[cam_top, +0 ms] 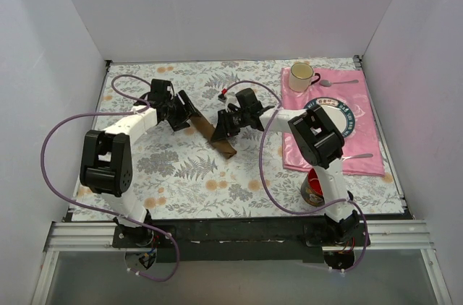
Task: Fold the napkin, place the utensils inside, and roll it up
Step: Roll the napkin with the utensil
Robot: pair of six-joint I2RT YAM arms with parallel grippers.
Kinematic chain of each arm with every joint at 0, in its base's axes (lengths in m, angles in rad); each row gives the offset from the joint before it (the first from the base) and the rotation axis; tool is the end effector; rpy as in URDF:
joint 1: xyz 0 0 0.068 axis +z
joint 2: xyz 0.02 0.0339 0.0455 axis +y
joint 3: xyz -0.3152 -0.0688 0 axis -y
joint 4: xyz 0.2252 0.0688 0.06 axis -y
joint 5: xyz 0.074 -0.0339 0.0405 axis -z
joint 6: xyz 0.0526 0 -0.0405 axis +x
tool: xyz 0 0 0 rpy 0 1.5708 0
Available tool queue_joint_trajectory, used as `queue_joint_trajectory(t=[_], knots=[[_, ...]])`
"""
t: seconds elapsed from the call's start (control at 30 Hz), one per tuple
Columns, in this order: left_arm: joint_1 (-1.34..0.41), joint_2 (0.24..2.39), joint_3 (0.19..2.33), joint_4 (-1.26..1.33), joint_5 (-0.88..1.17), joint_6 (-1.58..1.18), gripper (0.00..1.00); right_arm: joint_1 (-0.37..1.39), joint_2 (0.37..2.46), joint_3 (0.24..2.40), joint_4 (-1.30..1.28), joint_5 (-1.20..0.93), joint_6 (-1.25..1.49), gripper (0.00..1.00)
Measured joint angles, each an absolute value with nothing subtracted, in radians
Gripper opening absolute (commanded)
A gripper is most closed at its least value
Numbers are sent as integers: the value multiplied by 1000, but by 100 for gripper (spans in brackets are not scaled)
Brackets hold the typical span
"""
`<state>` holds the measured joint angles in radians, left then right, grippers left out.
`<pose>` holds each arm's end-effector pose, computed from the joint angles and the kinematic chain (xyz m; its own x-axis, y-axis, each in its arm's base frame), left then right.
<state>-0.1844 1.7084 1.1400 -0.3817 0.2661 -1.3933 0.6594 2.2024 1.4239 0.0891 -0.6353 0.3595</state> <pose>0.3493 -0.0792 0.2536 -0.4633 -0.8796 0.1079 -0.7293 0.3093 -0.6102 0.3747 0.3300 0.1785 -0.7714 -0.2397 -0.5895 -0.6235 0.4700 0.6248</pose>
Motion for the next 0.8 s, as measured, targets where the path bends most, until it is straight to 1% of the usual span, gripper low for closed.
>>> queue_joint_trajectory(t=[0.07, 0.17, 0.27, 0.43, 0.5, 0.53, 0.6, 0.63, 0.73, 0.8], knots=[[-183, 1703, 1129, -347, 306, -1396, 56, 637, 2228, 1425, 128, -708, 412, 21], [-183, 1716, 1107, -281, 392, -1414, 55, 619, 2250, 1425, 160, -773, 469, 24], [-184, 1745, 1094, -218, 450, -1439, 53, 613, 2259, 1425, 164, -805, 492, 28], [-186, 1823, 1092, -137, 494, -1480, 53, 612, 2266, 1434, 139, -831, 494, 33], [-185, 1840, 1093, -116, 506, -1495, 52, 611, 2273, 1457, 99, -834, 491, 40], [-185, 1844, 1095, -117, 505, -1498, 52, 610, 2275, 1466, 82, -834, 484, 45], [-186, 1861, 1110, -119, 500, -1501, 52, 611, 2276, 1493, 26, -828, 455, 52], [-186, 1873, 1117, -118, 498, -1502, 52, 612, 2275, 1505, -2, -827, 439, 59], [-189, 1886, 1128, -114, 498, -1508, 52, 618, 2263, 1551, -101, -803, 380, 67], [-189, 1887, 1128, -111, 497, -1508, 52, 628, 2247, 1583, -183, -740, 316, 68]])
